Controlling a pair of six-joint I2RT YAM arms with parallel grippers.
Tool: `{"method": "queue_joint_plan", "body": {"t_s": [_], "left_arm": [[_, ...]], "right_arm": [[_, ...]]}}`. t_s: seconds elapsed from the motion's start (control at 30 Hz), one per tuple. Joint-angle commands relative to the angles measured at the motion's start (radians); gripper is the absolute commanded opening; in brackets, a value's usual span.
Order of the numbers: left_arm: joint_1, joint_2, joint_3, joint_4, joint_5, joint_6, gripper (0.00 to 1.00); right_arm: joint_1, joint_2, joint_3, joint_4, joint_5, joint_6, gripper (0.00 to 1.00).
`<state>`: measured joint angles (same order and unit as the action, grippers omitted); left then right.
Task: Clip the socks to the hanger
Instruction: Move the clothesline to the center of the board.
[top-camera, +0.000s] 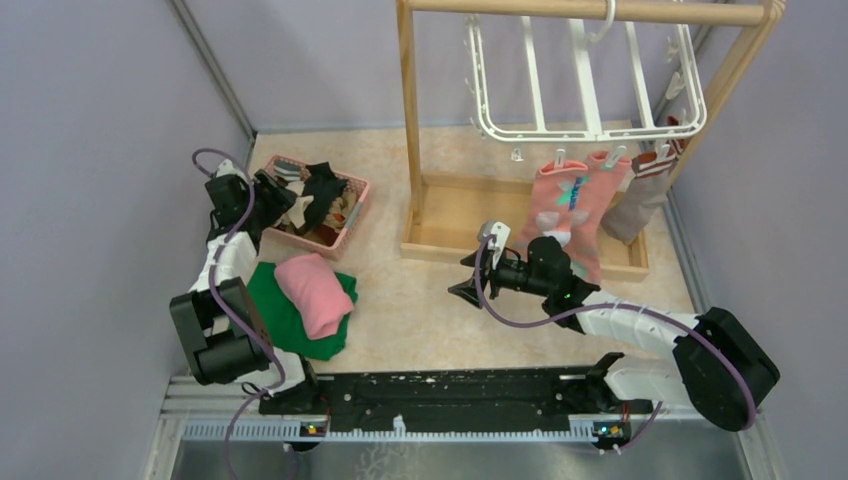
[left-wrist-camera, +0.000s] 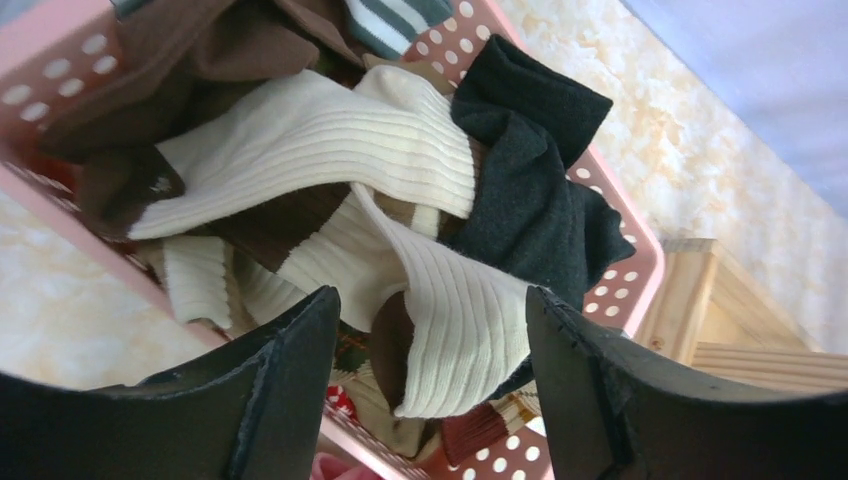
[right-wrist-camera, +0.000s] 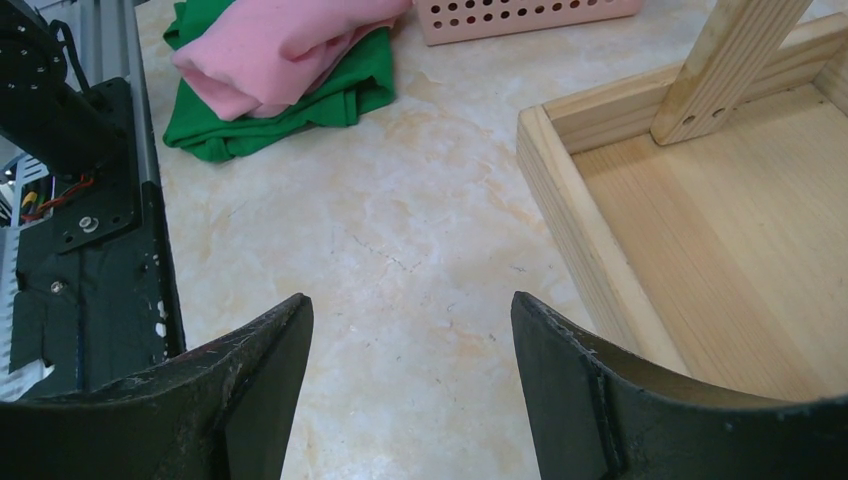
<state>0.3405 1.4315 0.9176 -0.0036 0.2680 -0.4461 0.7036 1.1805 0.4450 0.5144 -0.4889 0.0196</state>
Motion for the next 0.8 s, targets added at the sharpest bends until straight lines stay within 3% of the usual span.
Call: {"method": "queue_joint_plan", "body": {"t_s": [0.0, 0.13, 0.33, 0.4, 0.77], "left_arm": [[0.031, 0.024, -0.021, 0.102, 0.156, -0.11, 0.68], [0.037, 0.03, -0.021, 0.108, 0.178, -0.129, 0.54], [0.047, 0.027, -0.027, 0.15, 0.246, -0.142, 0.09], [0.053, 0.013, -0.028, 0.16, 0.257, -0.126, 0.0], [0.06, -0.231, -0.085, 0.371, 0.172, -0.1, 0.0]], "right_arm": [[-0.007, 0.015, -0.005, 0.062, -0.026, 0.008, 0.71], [-0.007, 0.019, 0.0, 0.055, -0.028, 0.006, 0.71], [-0.006, 0.022, 0.0, 0.052, -0.028, 0.003, 0.71], [-0.007, 0.021, 0.001, 0.049, -0.028, 0.002, 0.71], [-0.006, 0.024, 0.002, 0.051, -0.033, 0.0, 0.71]]}}
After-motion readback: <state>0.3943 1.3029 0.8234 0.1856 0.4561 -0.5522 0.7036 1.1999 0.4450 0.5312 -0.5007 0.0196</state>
